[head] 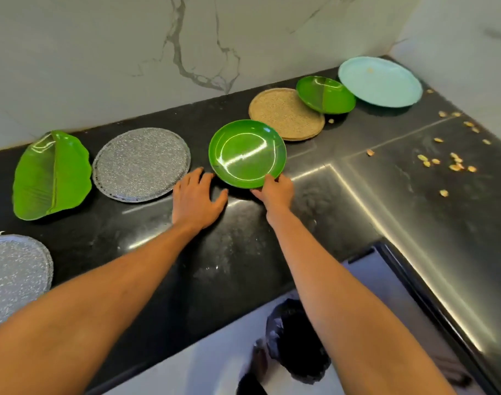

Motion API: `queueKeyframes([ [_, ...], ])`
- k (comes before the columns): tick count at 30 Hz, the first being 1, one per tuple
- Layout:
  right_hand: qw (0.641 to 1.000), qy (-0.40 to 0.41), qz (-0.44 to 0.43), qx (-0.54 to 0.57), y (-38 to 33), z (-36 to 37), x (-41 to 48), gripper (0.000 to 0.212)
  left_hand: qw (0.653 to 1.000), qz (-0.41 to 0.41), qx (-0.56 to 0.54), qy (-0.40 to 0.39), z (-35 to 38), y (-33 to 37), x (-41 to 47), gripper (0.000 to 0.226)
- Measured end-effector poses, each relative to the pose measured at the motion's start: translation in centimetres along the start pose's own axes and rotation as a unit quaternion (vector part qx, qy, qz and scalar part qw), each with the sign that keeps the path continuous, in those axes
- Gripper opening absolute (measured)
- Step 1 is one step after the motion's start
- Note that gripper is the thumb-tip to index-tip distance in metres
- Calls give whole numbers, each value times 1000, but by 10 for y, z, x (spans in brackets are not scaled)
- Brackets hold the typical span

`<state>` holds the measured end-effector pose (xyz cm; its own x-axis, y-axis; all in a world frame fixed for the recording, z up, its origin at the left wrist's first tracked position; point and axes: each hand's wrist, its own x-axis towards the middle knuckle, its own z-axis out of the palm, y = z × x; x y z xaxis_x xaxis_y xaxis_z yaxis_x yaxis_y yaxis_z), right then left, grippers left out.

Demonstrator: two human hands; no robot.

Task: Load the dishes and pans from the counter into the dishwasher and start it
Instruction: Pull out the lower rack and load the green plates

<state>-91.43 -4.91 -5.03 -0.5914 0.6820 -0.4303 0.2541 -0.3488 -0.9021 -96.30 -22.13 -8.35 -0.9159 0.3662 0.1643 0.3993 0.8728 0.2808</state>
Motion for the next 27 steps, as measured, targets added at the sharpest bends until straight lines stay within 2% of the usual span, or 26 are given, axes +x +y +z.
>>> queueKeyframes([
  [3, 997, 56, -3, 45, 21, -46, -45, 19, 998, 37, -49, 5, -6, -2, -9, 51],
  [7, 997, 64, -3, 39, 46, -92, -99, 15, 985, 63, -159, 11, -13, -9, -38, 34],
  [14, 985, 172, -14, 16, 118, -175, -219, 22, 951, 193, -242, -15, -28, 6, -182, 10],
  [18, 970, 244, -11, 3, 162, -232, -278, 21, 934, 251, -252, -24, -28, 23, -253, 12],
  [20, 959, 282, -1, -28, 194, -270, -309, 23, 927, 276, -246, -57, -13, 30, -294, 12],
  [24, 926, 362, 45, -98, 290, -367, -361, 32, 915, 231, -265, -197, 32, 43, -390, 30],
  [27, 904, 392, 79, -153, 318, -417, -430, 21, 898, 216, -252, -287, 63, 53, -463, 39],
])
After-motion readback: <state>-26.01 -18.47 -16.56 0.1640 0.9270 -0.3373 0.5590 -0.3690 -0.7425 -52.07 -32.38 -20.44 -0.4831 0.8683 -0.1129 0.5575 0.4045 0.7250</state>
